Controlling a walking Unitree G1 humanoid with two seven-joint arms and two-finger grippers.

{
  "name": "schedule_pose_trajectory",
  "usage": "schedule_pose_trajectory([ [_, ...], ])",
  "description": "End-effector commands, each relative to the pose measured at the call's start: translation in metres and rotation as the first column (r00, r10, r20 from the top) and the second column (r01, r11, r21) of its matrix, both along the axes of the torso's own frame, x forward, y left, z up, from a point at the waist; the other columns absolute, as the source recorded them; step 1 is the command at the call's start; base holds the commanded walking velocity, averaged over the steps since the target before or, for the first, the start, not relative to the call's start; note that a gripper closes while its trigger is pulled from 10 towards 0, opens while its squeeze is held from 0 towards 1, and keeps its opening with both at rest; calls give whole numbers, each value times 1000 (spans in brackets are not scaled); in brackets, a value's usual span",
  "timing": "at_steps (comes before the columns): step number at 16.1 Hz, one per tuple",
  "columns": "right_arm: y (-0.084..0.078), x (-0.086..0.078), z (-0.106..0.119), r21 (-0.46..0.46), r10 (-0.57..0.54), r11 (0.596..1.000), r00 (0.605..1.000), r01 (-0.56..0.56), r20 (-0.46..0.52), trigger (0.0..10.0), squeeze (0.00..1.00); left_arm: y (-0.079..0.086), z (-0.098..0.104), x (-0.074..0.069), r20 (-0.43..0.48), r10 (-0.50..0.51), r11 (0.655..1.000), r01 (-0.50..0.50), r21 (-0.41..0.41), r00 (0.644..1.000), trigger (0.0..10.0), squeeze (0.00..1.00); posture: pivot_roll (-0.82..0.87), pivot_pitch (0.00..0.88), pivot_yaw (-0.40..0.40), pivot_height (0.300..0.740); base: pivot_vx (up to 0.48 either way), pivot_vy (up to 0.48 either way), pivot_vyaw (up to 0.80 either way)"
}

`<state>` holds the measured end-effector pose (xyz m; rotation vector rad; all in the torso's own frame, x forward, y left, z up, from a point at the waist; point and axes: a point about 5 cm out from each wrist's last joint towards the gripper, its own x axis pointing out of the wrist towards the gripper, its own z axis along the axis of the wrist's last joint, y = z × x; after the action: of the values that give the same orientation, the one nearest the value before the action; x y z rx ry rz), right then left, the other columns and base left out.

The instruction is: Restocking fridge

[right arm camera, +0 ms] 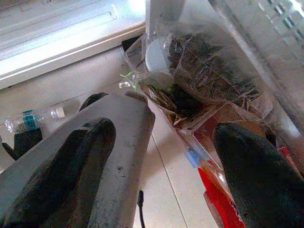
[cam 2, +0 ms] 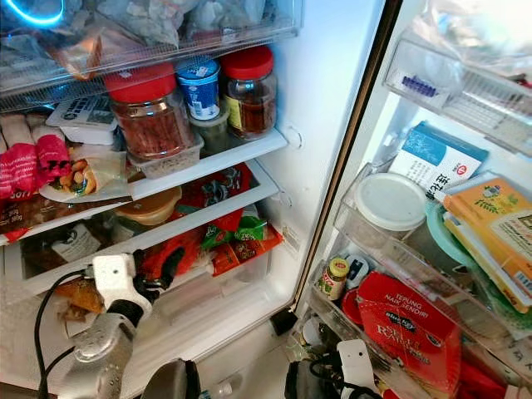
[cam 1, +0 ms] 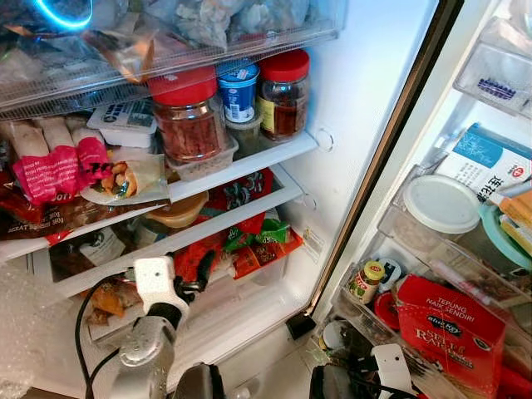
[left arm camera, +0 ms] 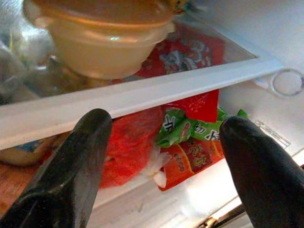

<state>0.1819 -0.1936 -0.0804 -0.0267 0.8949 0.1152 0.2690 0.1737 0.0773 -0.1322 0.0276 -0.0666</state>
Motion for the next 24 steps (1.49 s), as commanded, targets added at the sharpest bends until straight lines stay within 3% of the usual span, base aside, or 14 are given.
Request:
schedule_pose_trajectory([
  [1, 1, -21, -11, 5, -6, 1000, 996, 6, -85, 10000, 0, -4, 0, -2, 11, -6, 1000, 6, 29, 1000, 10000, 0, -115, 117, -36, 632, -240, 0, 0],
  [5, 1, -21, -11, 5, -4, 1000, 996, 5, -84, 10000, 0, -1, 0, -1, 34, 10, 999, -12, 51, 999, 10000, 0, -116, 113, -35, 632, -265, 0, 0],
  [12, 1, -22, -11, 7, -1, 1000, 996, 1, -85, 10000, 0, 12, -21, -7, -28, 58, 996, -56, 67, 998, 10000, 0, -118, 102, -36, 632, -273, 0, 0],
  [24, 1, -21, -10, 11, -2, 1000, 997, 3, -83, 10000, 0, 21, -35, -10, -72, 93, 995, -90, 53, 993, 10000, 0, -116, 116, -38, 632, -266, 0, 0],
])
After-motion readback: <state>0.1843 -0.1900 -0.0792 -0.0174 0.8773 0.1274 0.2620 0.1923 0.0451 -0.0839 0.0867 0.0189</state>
